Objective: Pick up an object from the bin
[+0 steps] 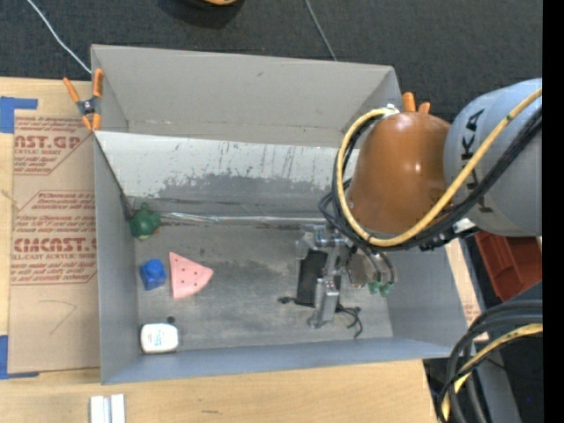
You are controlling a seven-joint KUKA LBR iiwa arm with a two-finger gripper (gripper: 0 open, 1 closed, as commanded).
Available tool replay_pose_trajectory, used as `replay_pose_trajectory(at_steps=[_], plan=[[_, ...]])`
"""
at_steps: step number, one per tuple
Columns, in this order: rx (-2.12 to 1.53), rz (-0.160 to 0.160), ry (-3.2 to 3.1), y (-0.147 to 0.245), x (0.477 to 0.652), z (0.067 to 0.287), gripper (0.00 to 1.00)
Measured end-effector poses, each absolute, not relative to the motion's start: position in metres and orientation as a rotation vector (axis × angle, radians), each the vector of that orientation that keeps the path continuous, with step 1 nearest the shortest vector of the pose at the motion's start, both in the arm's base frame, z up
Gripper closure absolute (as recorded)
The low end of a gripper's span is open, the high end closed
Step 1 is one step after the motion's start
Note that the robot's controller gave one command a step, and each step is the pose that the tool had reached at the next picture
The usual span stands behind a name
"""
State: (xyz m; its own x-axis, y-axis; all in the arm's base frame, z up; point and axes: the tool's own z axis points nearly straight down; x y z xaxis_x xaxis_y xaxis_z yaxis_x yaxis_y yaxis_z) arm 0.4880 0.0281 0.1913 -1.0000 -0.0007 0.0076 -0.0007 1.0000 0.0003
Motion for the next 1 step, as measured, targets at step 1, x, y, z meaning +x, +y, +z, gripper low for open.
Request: replay_pose_trajectory(at_steps=[1], plan=[[0.000,-0.001,-3.142,0.0280,0.4895,0.1958,0.00]])
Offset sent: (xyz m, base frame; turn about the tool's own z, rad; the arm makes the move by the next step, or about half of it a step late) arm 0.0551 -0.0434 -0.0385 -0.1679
